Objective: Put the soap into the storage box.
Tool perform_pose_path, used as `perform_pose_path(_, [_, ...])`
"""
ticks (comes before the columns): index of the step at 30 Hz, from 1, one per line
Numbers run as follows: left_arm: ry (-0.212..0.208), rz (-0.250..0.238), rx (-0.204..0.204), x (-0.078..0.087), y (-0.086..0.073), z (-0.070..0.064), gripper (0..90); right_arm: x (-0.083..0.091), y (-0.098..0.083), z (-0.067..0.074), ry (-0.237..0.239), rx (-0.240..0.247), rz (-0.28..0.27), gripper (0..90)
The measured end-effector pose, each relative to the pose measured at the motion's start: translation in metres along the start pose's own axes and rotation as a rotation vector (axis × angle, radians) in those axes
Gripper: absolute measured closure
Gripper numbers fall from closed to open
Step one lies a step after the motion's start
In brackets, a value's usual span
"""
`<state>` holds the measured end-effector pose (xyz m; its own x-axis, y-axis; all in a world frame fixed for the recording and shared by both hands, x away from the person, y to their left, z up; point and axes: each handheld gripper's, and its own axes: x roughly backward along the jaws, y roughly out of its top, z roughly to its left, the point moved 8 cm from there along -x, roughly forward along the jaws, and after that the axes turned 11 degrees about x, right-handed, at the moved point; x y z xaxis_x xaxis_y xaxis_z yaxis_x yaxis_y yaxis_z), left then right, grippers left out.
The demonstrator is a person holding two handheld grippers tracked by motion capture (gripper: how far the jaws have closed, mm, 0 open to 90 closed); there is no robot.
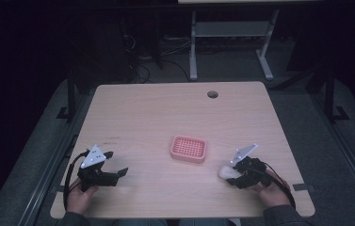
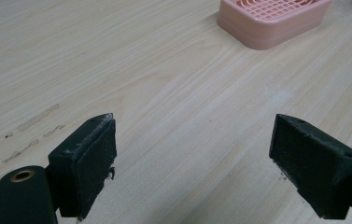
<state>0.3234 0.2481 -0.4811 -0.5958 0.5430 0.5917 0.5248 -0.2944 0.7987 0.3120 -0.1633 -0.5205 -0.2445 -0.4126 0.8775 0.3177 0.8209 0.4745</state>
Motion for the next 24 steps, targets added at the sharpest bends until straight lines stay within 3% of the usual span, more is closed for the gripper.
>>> perform_pose_path(8, [0.0,-0.001,-0.001,0.0,0.0,0.0,14.5,0.016,0.015,-0.003,-0.037,0.04,0.009,48.9])
perform_pose_path(19, [-0.003,0.003,-0.005,-0.001,0.0,-0.001,14.5,0.017,0.039,-0.011,-0.02,0.092,0.047,48.8])
perform_pose_path(24, [-0.003,-0.005,0.006,-0.001,0.001,0.0,14.5,0.018,0.05,-0.015,-0.021,0.103,0.033,48.8])
